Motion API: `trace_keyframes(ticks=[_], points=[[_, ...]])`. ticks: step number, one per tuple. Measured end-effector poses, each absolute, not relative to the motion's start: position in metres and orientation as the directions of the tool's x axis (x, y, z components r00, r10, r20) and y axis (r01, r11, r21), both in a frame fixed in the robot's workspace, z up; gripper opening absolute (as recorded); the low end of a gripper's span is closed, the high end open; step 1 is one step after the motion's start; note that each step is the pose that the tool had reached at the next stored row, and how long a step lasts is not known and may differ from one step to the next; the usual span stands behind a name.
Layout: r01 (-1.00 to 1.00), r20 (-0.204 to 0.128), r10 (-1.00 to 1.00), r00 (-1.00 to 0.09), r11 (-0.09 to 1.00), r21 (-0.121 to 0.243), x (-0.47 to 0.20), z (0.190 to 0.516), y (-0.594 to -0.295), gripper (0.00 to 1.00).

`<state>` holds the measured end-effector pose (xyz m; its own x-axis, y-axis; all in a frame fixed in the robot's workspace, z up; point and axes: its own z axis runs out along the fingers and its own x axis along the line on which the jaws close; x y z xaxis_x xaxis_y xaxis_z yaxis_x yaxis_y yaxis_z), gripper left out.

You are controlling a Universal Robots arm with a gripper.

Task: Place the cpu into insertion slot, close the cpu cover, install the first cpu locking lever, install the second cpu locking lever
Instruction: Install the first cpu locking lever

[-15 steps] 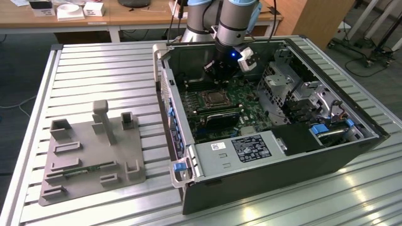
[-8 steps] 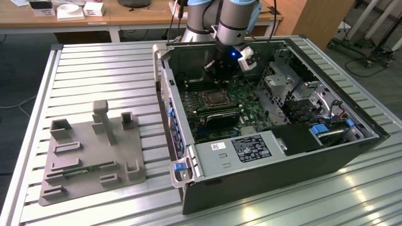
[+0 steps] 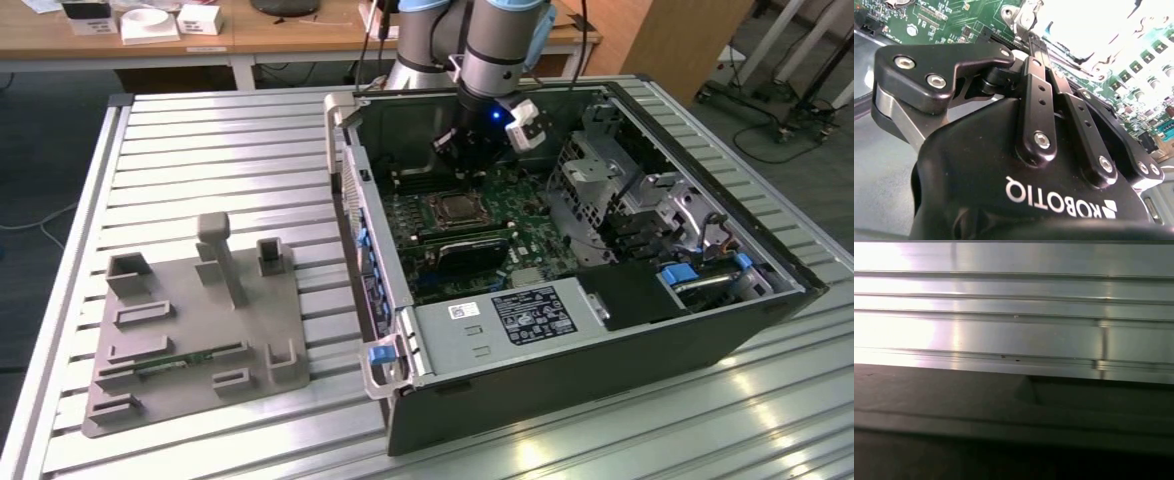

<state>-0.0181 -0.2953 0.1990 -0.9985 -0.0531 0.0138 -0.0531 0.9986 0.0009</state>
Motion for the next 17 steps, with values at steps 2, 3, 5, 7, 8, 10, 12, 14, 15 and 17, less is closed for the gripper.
trace_keyframes(ticks=[2,3,5,7,8,10,12,14,15,17], points=[[-0.053,0.014,-0.053,-0.998,0.999,-0.002,-0.0180,0.1985,-0.2954,0.10],[-0.053,0.014,-0.053,-0.998,0.999,-0.004,-0.0180,0.1984,-0.2954,0.10],[-0.053,0.014,-0.053,-0.998,0.999,-0.004,-0.0180,0.1985,-0.2955,0.10],[-0.053,0.014,-0.053,-0.998,0.999,-0.004,-0.0180,0.1985,-0.2954,0.10],[-0.053,0.014,-0.053,-0.998,0.999,-0.004,-0.0180,0.1987,-0.2954,0.10],[-0.053,0.014,-0.053,-0.998,0.999,-0.004,-0.0180,0.1994,-0.2954,0.10],[-0.053,0.014,-0.053,-0.998,0.999,-0.003,-0.0181,0.2003,-0.2954,0.10],[-0.053,0.014,-0.053,-0.998,0.999,-0.002,-0.0181,0.2015,-0.2954,0.10],[-0.053,0.014,-0.053,-0.998,0.999,-0.001,-0.0181,0.2023,-0.2954,0.10],[-0.053,0.014,-0.053,-0.998,0.999,0.001,-0.0182,0.2039,-0.2954,0.10]])
